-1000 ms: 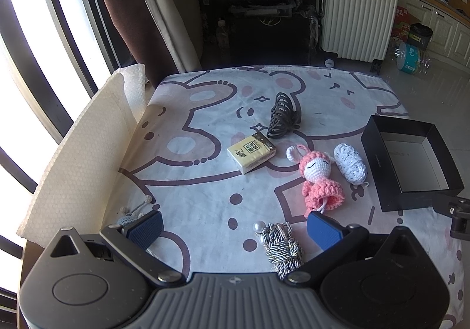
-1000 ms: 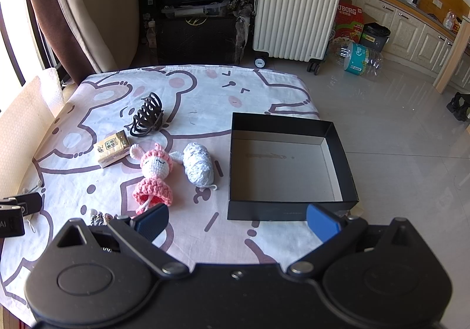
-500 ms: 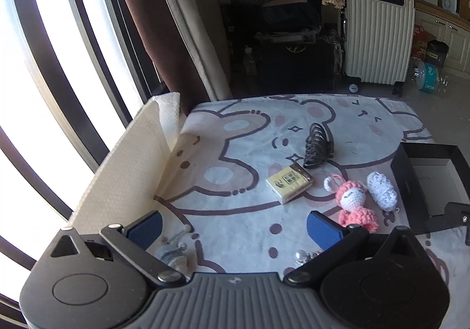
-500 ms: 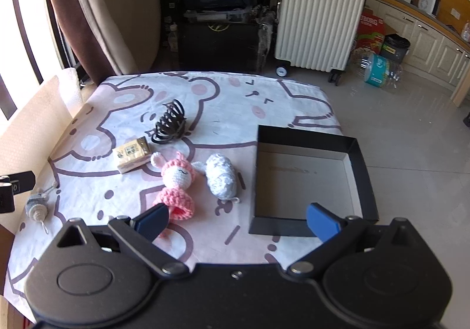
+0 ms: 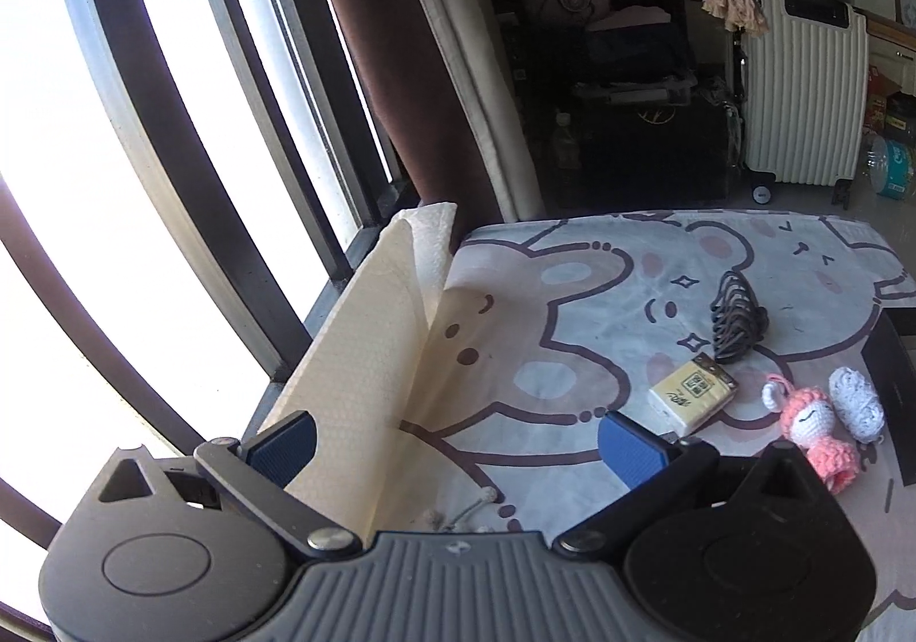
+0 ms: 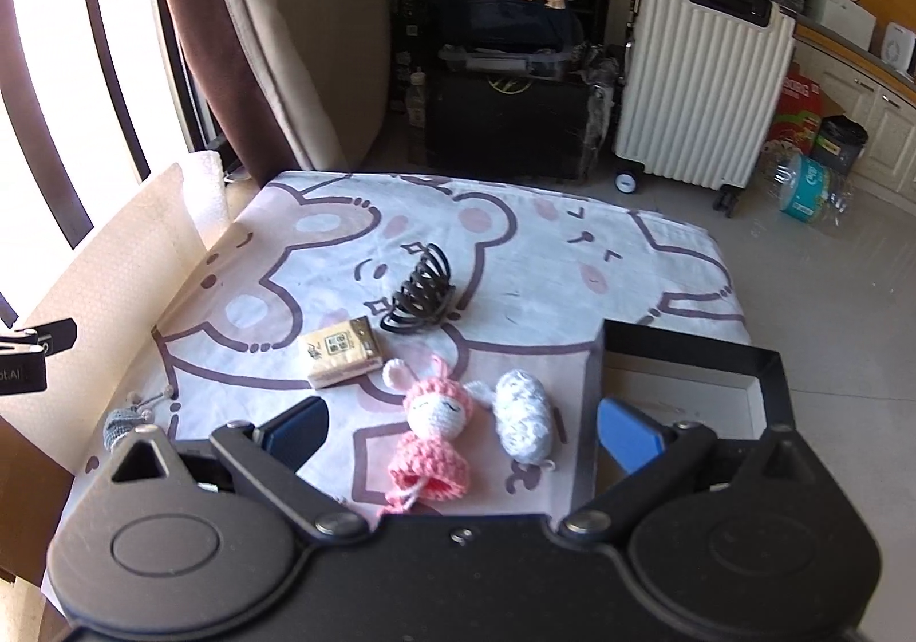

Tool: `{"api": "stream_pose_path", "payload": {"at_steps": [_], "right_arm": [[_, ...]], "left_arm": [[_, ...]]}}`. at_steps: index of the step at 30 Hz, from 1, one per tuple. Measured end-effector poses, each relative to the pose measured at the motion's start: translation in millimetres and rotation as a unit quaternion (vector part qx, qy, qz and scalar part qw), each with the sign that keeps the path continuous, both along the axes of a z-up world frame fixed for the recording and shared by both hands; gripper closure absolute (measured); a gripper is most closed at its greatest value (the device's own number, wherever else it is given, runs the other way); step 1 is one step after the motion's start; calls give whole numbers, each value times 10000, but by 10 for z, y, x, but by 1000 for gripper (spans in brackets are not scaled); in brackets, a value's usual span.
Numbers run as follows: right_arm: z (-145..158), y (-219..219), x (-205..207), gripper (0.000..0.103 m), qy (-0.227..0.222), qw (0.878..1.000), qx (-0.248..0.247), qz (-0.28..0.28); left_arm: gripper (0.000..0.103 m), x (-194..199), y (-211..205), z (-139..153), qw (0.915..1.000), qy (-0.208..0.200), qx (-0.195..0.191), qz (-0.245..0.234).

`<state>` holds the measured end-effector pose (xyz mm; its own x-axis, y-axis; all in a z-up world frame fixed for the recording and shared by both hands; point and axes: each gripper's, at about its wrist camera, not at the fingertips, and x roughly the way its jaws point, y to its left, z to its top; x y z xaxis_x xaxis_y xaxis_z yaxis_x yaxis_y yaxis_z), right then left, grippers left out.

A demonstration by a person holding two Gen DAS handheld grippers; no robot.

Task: Organize objects
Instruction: 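Reach the left tool to the blue-grey crocheted ball while the right tool reaches the twisted rope keychain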

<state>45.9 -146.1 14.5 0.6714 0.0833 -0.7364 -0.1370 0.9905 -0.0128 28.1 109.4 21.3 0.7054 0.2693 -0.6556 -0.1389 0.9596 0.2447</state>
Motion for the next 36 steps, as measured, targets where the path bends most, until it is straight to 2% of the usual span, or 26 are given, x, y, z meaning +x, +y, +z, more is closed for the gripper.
{"api": "stream_pose_path", "payload": {"at_steps": [7, 13, 17, 25, 30, 36], "right_arm": [[-161, 255, 169, 1, 111, 9997, -22, 214], [-510, 323, 211, 1, 423, 9982, 374, 189], [-758, 356, 222, 2, 745, 9960, 448, 205], [-1084, 433, 263, 26, 1520, 9834, 841, 514], [-1293, 505, 307, 28, 1929, 9750, 900, 635], [-1459, 631, 303, 30, 2207, 9693, 531, 944]], "left_arm": [[0, 95, 377, -307, 9997, 160, -112, 117], [0, 114, 577, -701, 9977, 355, -482, 304], [1, 131, 660, -942, 9940, 551, -818, 468], [9, 210, 868, -1253, 9753, 827, -1637, 1229], [14, 243, 970, -1373, 9635, 880, -2033, 1502], [20, 251, 1082, -1522, 9414, 1078, -2625, 1821]]}}
